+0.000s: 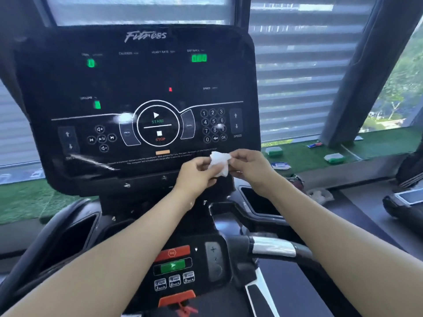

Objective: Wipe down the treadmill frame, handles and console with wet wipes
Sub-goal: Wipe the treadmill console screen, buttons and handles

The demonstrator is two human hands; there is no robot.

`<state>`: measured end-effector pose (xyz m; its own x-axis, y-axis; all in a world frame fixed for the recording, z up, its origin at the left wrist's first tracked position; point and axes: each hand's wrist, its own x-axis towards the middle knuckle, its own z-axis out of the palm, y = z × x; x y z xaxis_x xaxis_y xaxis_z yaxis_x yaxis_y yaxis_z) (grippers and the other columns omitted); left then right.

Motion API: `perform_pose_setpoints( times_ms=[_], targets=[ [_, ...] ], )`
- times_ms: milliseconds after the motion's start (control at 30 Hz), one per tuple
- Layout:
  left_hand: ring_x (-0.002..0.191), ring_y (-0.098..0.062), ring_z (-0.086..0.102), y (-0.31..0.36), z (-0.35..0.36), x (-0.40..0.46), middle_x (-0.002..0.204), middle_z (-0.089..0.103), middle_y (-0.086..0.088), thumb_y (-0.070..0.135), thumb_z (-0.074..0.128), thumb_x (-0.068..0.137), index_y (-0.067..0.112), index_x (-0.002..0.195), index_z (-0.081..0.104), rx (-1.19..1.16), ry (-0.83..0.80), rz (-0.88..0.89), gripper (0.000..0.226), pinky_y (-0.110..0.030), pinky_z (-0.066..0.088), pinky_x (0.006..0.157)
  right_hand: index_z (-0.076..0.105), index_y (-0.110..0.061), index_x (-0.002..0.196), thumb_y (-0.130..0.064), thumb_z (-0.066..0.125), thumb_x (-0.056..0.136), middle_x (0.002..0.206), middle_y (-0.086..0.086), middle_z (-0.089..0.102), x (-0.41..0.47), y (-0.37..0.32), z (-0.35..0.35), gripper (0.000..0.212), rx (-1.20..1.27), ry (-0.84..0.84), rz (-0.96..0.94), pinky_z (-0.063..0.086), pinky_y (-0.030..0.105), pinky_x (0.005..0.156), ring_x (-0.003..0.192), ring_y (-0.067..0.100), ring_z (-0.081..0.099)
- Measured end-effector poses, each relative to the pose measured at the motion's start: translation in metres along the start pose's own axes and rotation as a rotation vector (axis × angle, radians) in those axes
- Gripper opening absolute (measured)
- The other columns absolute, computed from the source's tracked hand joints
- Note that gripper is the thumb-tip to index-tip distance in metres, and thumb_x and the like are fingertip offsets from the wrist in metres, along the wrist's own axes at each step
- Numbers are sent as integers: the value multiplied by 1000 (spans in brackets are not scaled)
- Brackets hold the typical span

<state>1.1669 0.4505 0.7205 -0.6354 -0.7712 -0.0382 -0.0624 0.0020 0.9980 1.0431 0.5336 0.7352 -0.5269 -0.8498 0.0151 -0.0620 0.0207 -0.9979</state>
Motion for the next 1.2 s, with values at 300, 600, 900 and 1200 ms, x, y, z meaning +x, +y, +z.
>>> perform_pose_setpoints(
  times_ms=[300, 600, 900, 1200],
  targets=[
    [83, -13, 54, 2, -32, 14, 93, 56, 2, 13, 50, 89, 14, 94, 51, 225, 297, 31, 5, -23, 47, 73, 62, -13, 81, -6, 48, 97, 77, -1, 63, -5, 27, 5, 23, 14, 143, 141, 45, 12, 54, 63, 7, 55],
    [88, -19, 49, -10, 17, 37, 106, 48, -1, 3, 48, 88, 17, 89, 40, 1059, 133, 748, 16, -34, 41, 63, 58, -8, 67, -2, 55, 93, 65, 5, 55, -10, 44, -12, 26, 8, 262, 134, 44, 8, 48, 40, -5, 50],
    [128, -19, 49, -43, -35, 48, 138, 52, -8, 33, 38, 92, 5, 132, 53, 1769, -248, 1073, 51, -31, 24, 111, 59, -14, 67, -9, 56, 93, 66, 1, 61, -5, 60, -26, 26, -104, 270, 154, 44, 19, 60, 49, 4, 52],
    [112, -19, 63, -32, 10, 60, 121, 66, -6, 6, 33, 81, 7, 114, 68, 1699, -281, 1227, 48, -29, 49, 93, 66, -17, 86, -13, 54, 92, 72, -3, 63, -3, 61, -26, 14, -285, 370, 112, 44, 25, 72, 72, 13, 57]
  ],
)
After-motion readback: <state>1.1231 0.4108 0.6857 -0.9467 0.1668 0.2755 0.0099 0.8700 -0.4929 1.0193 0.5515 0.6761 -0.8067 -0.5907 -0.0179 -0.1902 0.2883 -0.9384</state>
